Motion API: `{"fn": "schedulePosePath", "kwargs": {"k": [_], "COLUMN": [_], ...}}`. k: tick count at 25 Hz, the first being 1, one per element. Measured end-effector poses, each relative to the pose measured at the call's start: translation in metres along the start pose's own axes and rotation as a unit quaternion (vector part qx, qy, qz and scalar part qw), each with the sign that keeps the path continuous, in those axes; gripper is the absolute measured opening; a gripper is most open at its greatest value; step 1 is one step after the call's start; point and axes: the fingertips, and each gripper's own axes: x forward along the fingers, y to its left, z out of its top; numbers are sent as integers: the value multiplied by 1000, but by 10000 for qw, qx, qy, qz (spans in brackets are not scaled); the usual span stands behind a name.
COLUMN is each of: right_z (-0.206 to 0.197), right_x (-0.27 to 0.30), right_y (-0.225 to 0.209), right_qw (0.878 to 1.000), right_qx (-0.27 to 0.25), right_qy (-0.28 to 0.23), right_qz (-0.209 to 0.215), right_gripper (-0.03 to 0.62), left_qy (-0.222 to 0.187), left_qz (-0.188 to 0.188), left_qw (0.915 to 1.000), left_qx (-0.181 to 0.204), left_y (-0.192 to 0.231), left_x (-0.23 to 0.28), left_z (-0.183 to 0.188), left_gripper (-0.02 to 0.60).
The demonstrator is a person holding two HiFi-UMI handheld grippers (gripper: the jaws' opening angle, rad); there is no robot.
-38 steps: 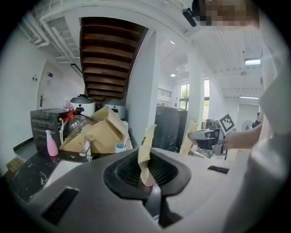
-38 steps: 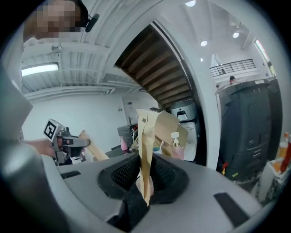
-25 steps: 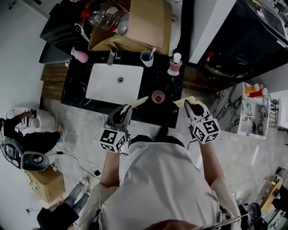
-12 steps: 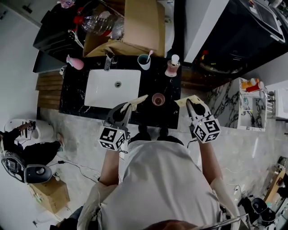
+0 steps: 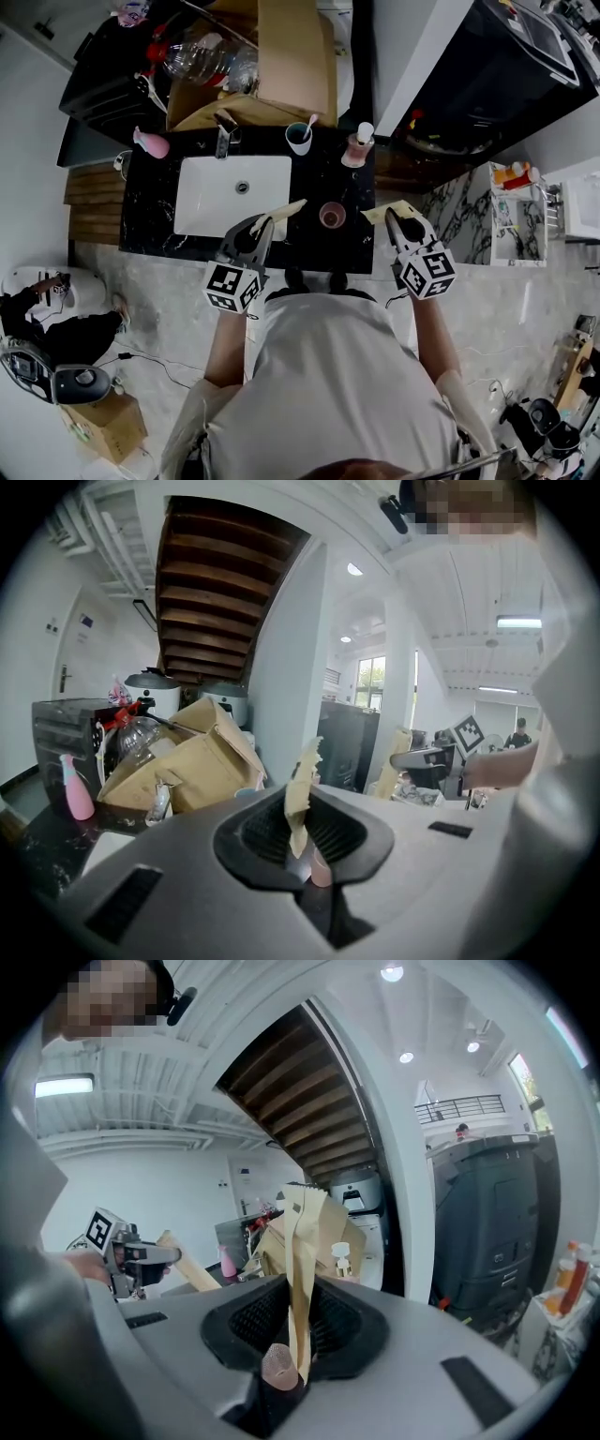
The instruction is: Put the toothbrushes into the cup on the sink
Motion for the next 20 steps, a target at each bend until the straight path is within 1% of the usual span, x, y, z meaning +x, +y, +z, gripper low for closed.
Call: {"fn": "schedulePosePath", "kwargs": {"k": [8,13,20], "right_z": [4,4,-8], "right_x": [14,28,49], "right_y": [11,21,35], "right_qw": [10000,9995,9984], "right_qx": [-75,-166,-257], "right_qy": [33,98,240], "right_qz": [54,236,452], "right_gripper": [80,80,80], "left_qy": [-15,31,132], "left_qz": [-20,64,238], "left_qw": [9999,9999,9993], "left_qx": [-101,-154,-266], "left_y": [9,13,21], "left_x": [-3,-8,-19], "left_z": [-4,-10,-22], "left_gripper": [37,37,37]}}
